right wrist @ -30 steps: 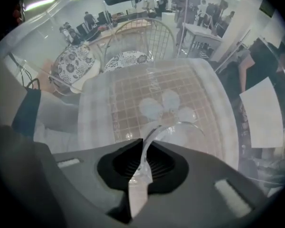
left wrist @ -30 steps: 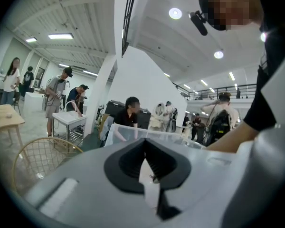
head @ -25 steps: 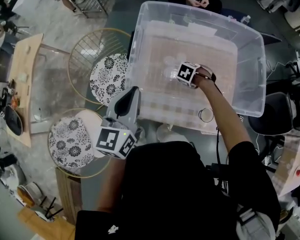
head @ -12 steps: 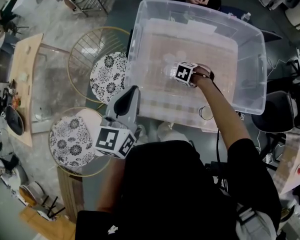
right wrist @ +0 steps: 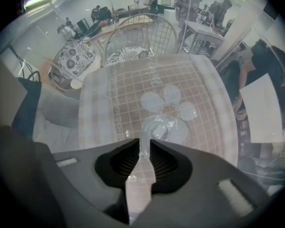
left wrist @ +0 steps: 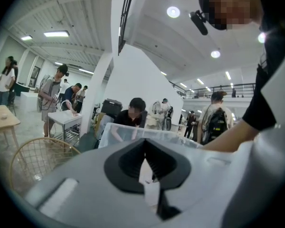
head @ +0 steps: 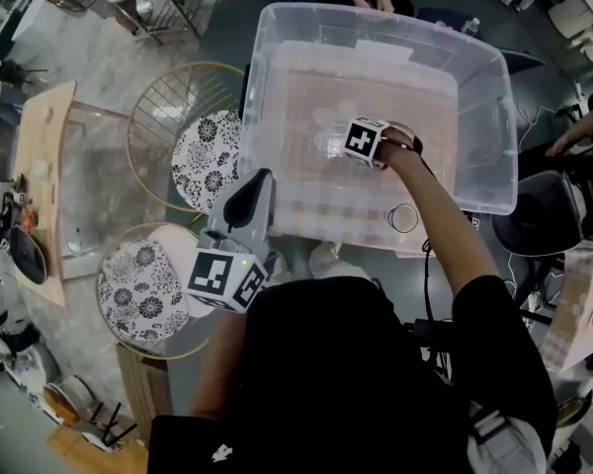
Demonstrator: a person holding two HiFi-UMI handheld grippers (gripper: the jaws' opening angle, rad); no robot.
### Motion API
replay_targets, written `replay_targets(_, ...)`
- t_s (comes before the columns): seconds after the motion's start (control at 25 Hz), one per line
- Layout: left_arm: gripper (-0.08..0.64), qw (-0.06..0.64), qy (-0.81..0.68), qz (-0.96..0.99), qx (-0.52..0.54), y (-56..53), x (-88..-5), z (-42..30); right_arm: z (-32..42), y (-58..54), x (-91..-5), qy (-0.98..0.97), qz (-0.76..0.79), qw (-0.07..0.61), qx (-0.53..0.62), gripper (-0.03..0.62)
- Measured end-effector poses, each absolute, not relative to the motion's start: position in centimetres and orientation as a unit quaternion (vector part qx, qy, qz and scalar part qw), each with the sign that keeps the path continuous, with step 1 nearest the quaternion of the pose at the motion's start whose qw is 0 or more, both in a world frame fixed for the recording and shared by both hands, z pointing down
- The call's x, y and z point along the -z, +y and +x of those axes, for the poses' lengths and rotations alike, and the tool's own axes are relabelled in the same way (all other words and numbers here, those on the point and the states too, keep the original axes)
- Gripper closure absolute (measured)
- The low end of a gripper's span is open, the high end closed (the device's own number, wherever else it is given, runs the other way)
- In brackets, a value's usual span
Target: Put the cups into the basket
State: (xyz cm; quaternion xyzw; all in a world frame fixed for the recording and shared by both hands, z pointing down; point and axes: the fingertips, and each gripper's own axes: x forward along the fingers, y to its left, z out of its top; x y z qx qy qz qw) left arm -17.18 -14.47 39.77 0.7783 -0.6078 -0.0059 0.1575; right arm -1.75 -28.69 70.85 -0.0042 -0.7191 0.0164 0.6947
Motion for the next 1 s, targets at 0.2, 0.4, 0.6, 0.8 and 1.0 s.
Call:
replay_targets(0.2, 0.552, 0.154, -0.594, 0.789, 0.01, -14.8, -39.5, -16.5, -1.8, -30.4, -66.7, -0.756, 0.047, 0.652, 0.001, 0.55)
replay_targets(0.4, 0.552, 0.151, -0.577, 0.803, 0.011, -15.3, -39.2, -15.7, -1.5, -30.7, -61.4, -0.791, 0.093, 0.605, -0.021, 0.589)
replay_targets(0.6, 0.552, 0.146, -0.551, 0.822, 0.013, -16.0, -38.8, -14.5, -1.7, -29.0, -56.9, -0.832, 0.12, 0.541, -0.034, 0.589)
replay_targets(0.8, 0.552, 0.143, -0.527, 0.837, 0.014, -16.7, -38.2, -13.3, -2.6, -27.4, -51.3, -0.876, 0.15, 0.456, -0.041, 0.589)
replay_targets(1.0, 0.552, 0.133, -0.507, 0.852, 0.015, -17.0, -37.6, -12.1, -1.8, -26.2, -46.3, -0.901, 0.211, 0.379, -0.023, 0.59)
